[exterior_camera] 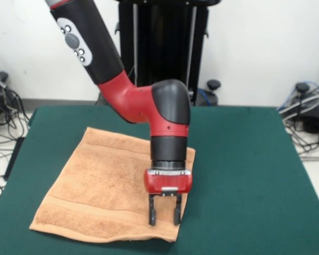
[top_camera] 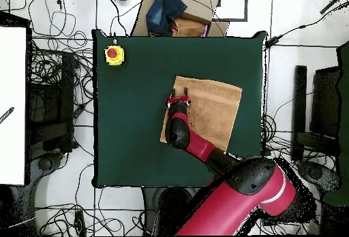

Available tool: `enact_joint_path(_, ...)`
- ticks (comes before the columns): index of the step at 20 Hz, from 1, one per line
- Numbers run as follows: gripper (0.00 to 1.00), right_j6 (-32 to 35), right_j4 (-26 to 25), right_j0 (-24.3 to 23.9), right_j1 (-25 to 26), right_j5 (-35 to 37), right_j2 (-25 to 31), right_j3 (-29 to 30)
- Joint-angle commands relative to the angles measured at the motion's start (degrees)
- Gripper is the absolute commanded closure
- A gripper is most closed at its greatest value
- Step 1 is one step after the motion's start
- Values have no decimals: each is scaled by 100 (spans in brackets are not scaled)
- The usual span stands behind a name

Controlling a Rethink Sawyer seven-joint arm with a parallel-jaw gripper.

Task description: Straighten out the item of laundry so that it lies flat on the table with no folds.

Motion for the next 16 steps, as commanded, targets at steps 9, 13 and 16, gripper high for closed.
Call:
enact_joint_path(9,0,1575,319,-87,694,1392,-51,-1281)
enact_joint_path(13,0,1594,213,-132,709,1377,10,-1261)
enact_joint_path(16,0,1652,30,-194,824,1361,106,-1383)
